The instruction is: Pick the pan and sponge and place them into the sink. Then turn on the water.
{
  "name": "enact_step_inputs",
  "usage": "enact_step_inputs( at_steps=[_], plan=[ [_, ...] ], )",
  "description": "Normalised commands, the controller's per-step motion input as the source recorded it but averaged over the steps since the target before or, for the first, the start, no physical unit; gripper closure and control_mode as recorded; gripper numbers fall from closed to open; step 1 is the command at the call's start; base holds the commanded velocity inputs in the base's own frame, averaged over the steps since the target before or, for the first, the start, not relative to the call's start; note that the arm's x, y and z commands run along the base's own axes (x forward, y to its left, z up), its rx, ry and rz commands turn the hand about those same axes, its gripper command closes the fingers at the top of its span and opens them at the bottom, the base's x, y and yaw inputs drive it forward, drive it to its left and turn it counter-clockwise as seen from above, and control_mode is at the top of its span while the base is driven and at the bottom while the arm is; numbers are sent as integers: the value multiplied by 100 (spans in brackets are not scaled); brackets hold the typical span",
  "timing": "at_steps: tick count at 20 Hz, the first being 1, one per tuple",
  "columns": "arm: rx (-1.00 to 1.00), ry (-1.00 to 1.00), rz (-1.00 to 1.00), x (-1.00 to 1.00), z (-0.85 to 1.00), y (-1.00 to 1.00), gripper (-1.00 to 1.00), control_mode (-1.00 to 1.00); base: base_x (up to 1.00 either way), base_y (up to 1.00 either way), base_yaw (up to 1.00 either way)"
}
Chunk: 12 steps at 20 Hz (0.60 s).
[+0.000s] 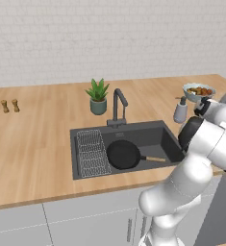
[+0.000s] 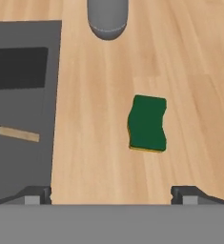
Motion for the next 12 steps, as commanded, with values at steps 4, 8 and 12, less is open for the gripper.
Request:
enact_step_inputs(
  at_steps=[4,8,12],
  plan=[
    [0,10,0,27,-28,-9,-100,-100,0,0,0],
    [0,6,0,20,-21,-20,-100,-100,0,0,0],
    [0,6,0,19,-19,-21,-100,-100,0,0,0]
  ],
)
